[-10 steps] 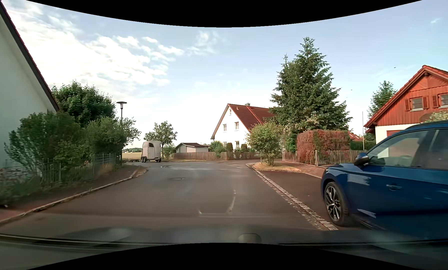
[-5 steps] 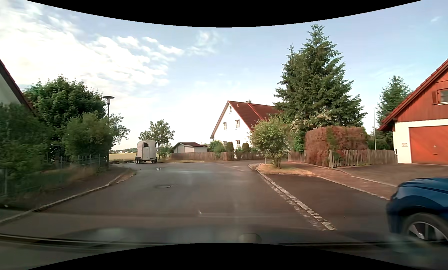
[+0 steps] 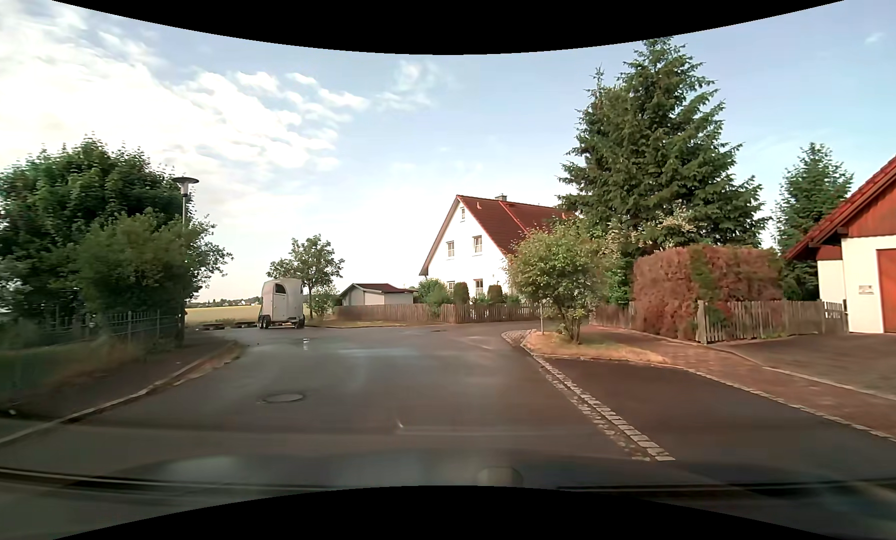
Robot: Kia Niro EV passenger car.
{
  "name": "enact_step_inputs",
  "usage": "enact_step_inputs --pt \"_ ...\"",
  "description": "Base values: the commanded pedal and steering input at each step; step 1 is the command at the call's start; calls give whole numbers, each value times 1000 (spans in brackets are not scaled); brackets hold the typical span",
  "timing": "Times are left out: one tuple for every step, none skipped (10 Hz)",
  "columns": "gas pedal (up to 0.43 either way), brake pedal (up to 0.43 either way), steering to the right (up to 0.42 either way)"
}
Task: Follow the waypoints while adhering to traffic rules and regulations
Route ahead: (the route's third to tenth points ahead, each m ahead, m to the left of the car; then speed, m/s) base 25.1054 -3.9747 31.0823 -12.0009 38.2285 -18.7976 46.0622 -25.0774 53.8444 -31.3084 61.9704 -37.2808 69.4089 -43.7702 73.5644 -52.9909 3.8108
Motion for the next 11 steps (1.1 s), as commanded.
enact_step_inputs --pt "0 0 -13" --pt "0 0 -13" --pt "0 0 -15" --pt "0 0 -14" --pt "0 0 -12" --pt "0 0 -12" --pt "0 0 -13" --pt "0 0 -13" --pt "0 0 -17" --pt "0 0 -23" --pt "0 0 -32"
